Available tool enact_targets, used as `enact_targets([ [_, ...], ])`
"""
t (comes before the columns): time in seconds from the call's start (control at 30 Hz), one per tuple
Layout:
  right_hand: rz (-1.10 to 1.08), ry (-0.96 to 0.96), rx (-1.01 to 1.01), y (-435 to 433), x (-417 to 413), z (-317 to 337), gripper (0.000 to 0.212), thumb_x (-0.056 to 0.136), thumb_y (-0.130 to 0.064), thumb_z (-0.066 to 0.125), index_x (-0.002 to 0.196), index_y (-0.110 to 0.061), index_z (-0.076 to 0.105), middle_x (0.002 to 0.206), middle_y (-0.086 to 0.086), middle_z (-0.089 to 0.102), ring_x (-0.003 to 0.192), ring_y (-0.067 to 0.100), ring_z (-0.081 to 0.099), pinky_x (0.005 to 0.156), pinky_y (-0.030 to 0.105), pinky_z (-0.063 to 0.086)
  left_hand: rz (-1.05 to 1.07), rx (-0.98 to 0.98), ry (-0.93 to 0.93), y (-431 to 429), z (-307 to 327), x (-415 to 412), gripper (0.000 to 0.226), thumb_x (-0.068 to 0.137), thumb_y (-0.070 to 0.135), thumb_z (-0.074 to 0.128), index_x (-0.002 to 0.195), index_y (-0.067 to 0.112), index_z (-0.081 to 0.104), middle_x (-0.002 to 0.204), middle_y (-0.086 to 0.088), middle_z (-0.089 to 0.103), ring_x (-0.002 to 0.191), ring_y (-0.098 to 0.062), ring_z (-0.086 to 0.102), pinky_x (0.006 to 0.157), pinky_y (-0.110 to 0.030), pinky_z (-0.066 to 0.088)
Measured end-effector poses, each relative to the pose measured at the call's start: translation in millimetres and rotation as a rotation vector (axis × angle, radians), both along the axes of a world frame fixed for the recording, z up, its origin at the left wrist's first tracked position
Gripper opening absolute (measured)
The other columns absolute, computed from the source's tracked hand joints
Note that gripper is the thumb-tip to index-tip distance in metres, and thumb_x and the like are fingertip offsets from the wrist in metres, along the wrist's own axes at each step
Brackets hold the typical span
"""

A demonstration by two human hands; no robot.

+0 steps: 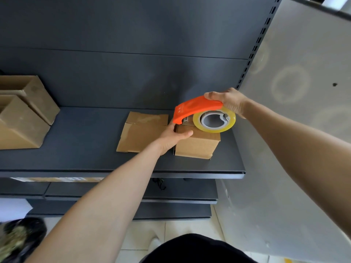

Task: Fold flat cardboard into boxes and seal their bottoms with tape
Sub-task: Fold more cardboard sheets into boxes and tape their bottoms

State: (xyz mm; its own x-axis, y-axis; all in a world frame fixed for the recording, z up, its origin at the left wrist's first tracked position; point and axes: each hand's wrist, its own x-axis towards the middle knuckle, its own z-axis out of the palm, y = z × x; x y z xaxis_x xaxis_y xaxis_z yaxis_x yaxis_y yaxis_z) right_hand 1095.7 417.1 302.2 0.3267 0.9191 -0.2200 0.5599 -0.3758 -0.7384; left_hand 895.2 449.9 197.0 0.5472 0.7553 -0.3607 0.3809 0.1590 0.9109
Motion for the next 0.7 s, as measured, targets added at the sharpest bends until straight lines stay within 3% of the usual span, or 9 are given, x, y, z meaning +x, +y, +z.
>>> enact_targets([
  [0.13, 0.011, 0.002, -0.018, -1.0, 1.5, 0.5, 0.052, 0.079, -0.060, 0.061, 0.085, -0.009, 0.069, 0.087, 0.009, 0.069, 0.084, 0.025, 0.064, 0.088, 0.039, 0.048, -0.033, 0.012, 0.062, -0.8, 1.8, 2.3, 0.087, 0.080, 0.046, 0.070, 0.149, 0.025, 0.022, 0.156, 0.001, 0.024, 0.144, -0.021, 0.022, 0.113, -0.038, 0.023],
  [0.3, 0.013, -0.014, -0.092, -3.3, -0.8, 7.6, 0.089, 0.045, -0.084, 0.059, 0.096, -0.013, 0.069, 0.100, 0.008, 0.070, 0.095, 0.027, 0.066, 0.095, 0.044, 0.049, -0.106, 0.081, 0.165, 3.1, 4.9, -2.0, 0.091, 0.082, 0.054, 0.064, 0.151, 0.025, 0.014, 0.159, 0.000, 0.018, 0.145, -0.021, 0.020, 0.113, -0.036, 0.023],
  [0.43, 0.102, 0.016, -0.116, -8.8, 3.4, 12.1, 0.059, 0.070, -0.071, 0.063, 0.088, -0.015, 0.069, 0.091, 0.005, 0.072, 0.088, 0.023, 0.067, 0.095, 0.042, 0.050, -0.165, 0.149, 0.219, 3.8, 12.3, -1.7, 0.085, 0.084, 0.053, 0.062, 0.151, 0.025, 0.018, 0.155, 0.002, 0.025, 0.143, -0.022, 0.025, 0.111, -0.035, 0.025],
  [0.5, 0.114, 0.027, -0.122, -10.4, 5.0, 12.1, 0.056, 0.074, -0.066, 0.063, 0.089, -0.013, 0.070, 0.090, 0.007, 0.073, 0.086, 0.024, 0.069, 0.094, 0.041, 0.052, -0.190, 0.165, 0.258, 5.4, 14.3, -1.8, 0.087, 0.084, 0.054, 0.061, 0.151, 0.025, 0.014, 0.156, 0.002, 0.023, 0.143, -0.021, 0.024, 0.112, -0.036, 0.024],
  [0.7, 0.089, 0.043, -0.114, -13.2, 5.2, 12.1, 0.071, 0.054, -0.073, 0.066, 0.090, -0.013, 0.071, 0.093, 0.008, 0.073, 0.090, 0.026, 0.068, 0.096, 0.046, 0.049, -0.293, 0.168, 0.369, 11.2, 18.8, -0.1, 0.104, 0.077, 0.057, 0.067, 0.153, 0.021, 0.006, 0.159, -0.002, 0.017, 0.144, -0.022, 0.021, 0.113, -0.034, 0.024],
])
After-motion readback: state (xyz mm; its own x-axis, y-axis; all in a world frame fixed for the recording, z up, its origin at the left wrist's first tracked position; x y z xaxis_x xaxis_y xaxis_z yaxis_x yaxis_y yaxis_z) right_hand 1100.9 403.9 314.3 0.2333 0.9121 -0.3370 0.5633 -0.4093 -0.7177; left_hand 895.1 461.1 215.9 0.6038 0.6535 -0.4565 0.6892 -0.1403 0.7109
